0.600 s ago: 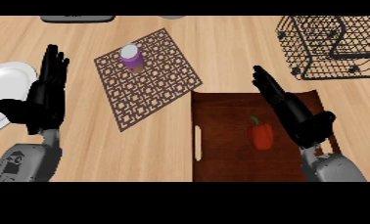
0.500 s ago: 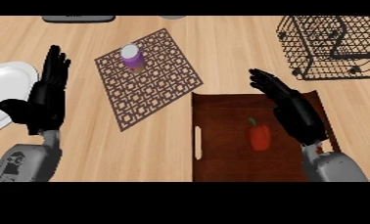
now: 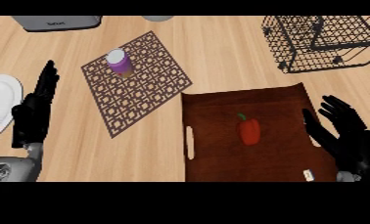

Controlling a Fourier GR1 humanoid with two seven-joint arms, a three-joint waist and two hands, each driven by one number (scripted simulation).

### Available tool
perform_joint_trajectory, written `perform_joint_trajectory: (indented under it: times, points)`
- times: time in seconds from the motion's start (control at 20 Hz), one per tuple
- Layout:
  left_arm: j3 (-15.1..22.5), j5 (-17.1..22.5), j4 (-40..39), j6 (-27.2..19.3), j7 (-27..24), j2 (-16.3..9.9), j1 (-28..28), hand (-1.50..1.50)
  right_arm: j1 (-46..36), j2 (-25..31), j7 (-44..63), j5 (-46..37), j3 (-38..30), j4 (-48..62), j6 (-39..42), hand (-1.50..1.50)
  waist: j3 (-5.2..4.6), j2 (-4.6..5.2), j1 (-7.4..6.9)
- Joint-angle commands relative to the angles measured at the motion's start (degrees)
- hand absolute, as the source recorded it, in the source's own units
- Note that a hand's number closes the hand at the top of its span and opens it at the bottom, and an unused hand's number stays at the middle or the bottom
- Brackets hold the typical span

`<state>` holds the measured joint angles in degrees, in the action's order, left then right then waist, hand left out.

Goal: Pick the bell pepper from the tray and place it in the tiered basket

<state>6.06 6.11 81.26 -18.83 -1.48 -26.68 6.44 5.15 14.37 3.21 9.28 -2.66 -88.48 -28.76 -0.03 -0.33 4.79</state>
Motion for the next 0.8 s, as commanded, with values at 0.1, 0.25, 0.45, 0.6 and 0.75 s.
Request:
perform_joint_trajectory:
  times: [0.1,0.25,0.45,0.6,0.75]
  points:
    - [2.8,-2.5,0.9,1.1,5.2,-0.8,1.6,0.0,14.8,-3.7,7.1,-11.5,3.9,-14.7,-16.8,-1.5,-0.18,-0.06,-2.32]
    - [2.6,-2.5,1.7,1.5,2.7,-0.2,-0.3,0.0,21.9,3.9,17.9,-16.0,8.2,-25.3,-12.3,-1.5,-0.24,0.08,-3.41]
    - [2.9,-2.5,1.2,2.5,3.3,-0.5,1.3,0.0,21.3,16.7,30.8,-18.1,9.5,-27.8,-1.0,-1.5,-0.52,0.62,-4.43]
    - [3.1,-2.6,1.9,3.1,4.9,-0.6,2.6,0.0,20.6,23.3,39.9,-17.7,9.1,-31.8,5.7,-1.5,-0.29,0.51,-4.87]
    - [3.8,-3.0,3.9,3.7,8.2,-1.1,4.0,0.0,13.7,26.8,53.6,-17.2,9.5,-36.9,9.7,-1.5,-0.21,0.59,-5.95]
